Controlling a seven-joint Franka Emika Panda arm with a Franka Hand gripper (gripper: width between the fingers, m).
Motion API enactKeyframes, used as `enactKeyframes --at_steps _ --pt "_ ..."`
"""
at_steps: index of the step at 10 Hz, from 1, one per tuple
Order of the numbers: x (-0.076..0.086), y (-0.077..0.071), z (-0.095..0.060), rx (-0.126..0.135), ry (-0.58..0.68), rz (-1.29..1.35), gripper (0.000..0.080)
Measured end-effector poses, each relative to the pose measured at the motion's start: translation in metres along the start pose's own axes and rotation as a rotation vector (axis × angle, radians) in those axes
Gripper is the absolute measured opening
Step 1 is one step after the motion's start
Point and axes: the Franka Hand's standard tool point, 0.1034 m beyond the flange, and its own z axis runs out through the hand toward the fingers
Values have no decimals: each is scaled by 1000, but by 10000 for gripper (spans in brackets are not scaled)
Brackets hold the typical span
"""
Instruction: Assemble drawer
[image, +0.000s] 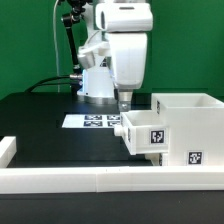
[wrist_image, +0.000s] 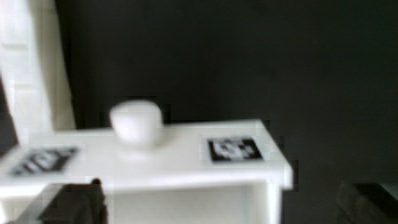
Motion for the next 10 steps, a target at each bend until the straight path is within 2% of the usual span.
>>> enactKeyframes --at_steps 1,2,3,5,6,8,10 --pt "-8 12 7 -6 6 8 649" --pt "-10 12 17 5 12 11 649" --pt "-10 11 17 6 21 0 649" --pt "-25 8 20 5 98 12 649" --pt "-25 4 31 18 134 10 649" --pt "-20 4 45 25 221 14 649" --pt "-14 9 50 22 280 14 649"
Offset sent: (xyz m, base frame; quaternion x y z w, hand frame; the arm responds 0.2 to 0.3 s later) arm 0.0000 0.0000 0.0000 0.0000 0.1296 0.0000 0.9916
